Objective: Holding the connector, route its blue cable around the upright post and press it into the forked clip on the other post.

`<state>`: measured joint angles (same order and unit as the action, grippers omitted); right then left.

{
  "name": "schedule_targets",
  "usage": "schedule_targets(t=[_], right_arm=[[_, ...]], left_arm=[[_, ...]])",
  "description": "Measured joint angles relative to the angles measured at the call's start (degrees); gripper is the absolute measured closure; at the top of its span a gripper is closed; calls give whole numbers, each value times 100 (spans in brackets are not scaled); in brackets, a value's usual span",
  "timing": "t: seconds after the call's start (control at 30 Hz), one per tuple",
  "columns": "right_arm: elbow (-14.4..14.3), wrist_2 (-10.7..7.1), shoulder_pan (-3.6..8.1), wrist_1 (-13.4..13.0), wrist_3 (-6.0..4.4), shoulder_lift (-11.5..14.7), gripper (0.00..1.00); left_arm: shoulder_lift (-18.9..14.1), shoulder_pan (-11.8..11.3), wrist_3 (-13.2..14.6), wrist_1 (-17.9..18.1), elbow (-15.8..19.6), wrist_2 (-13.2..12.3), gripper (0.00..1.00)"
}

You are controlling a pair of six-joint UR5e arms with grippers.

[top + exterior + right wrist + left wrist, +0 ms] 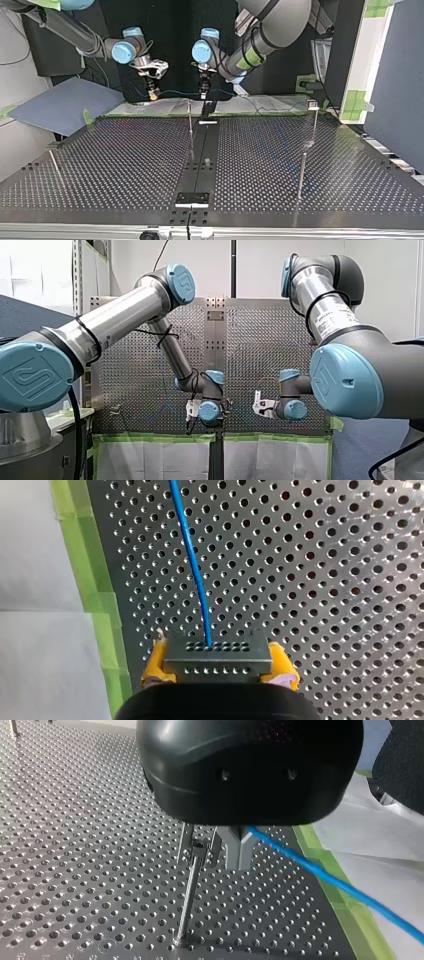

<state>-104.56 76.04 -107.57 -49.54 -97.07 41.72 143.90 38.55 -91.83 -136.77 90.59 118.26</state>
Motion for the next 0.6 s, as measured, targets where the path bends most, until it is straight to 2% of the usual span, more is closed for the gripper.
schedule_targets(t=[0.27,0.6], right_arm=[[210,-1,80,204,19,-5,100],[359,-1,175,365,35,-8,100]], left_arm=[[20,-26,1,-8,-14,-100,100],[216,-30,0,-97,-230,-209,100]])
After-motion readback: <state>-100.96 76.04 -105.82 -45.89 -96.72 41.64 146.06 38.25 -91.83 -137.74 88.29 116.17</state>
